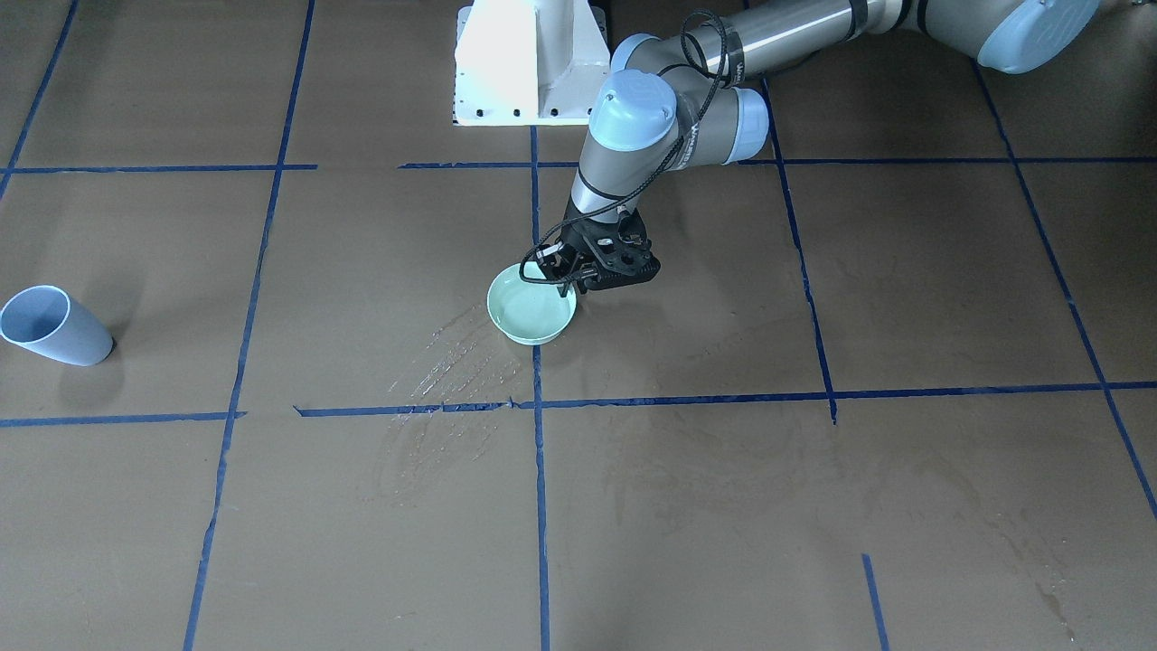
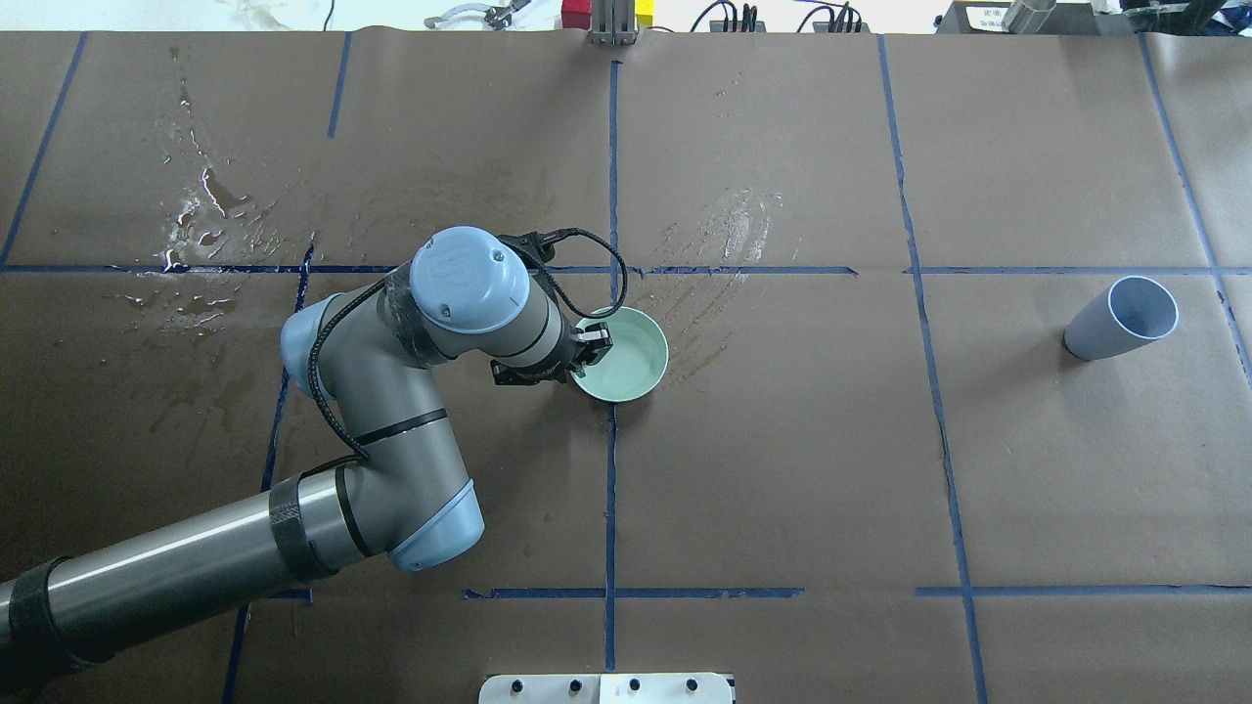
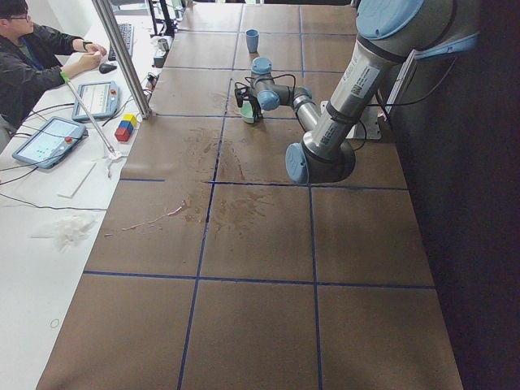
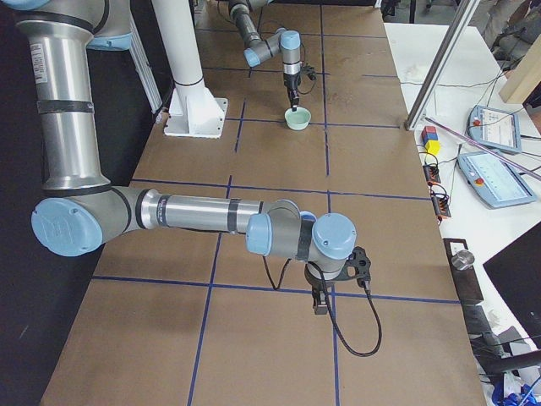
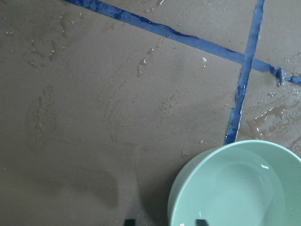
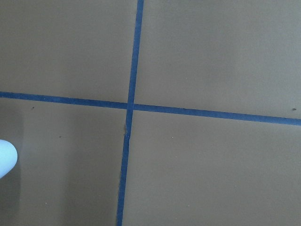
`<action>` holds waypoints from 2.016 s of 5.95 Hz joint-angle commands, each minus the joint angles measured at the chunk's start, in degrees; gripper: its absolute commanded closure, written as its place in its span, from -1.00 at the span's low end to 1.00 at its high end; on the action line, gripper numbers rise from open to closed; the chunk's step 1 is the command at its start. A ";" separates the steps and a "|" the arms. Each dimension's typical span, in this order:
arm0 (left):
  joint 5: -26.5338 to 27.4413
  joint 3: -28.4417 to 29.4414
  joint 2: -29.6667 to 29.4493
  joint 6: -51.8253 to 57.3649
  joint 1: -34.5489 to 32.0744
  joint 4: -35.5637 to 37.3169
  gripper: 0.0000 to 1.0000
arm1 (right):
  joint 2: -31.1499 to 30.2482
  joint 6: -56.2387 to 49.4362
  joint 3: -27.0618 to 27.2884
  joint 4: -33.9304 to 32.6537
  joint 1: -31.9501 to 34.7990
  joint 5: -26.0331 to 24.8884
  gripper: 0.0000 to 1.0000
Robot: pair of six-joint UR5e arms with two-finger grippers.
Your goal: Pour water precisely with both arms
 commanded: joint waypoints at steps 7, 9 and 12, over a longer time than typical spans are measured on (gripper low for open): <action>-16.33 -9.13 8.27 8.52 -12.97 0.26 1.00 | -0.04 -0.07 0.07 0.00 0.00 0.00 -1.00; -22.33 -13.53 17.84 21.08 -20.09 -0.01 1.00 | -0.13 -0.07 0.16 0.00 0.00 0.00 -1.00; -23.65 -15.24 33.66 40.16 -29.93 -6.37 1.00 | -0.92 0.02 1.39 0.00 0.01 0.00 -1.00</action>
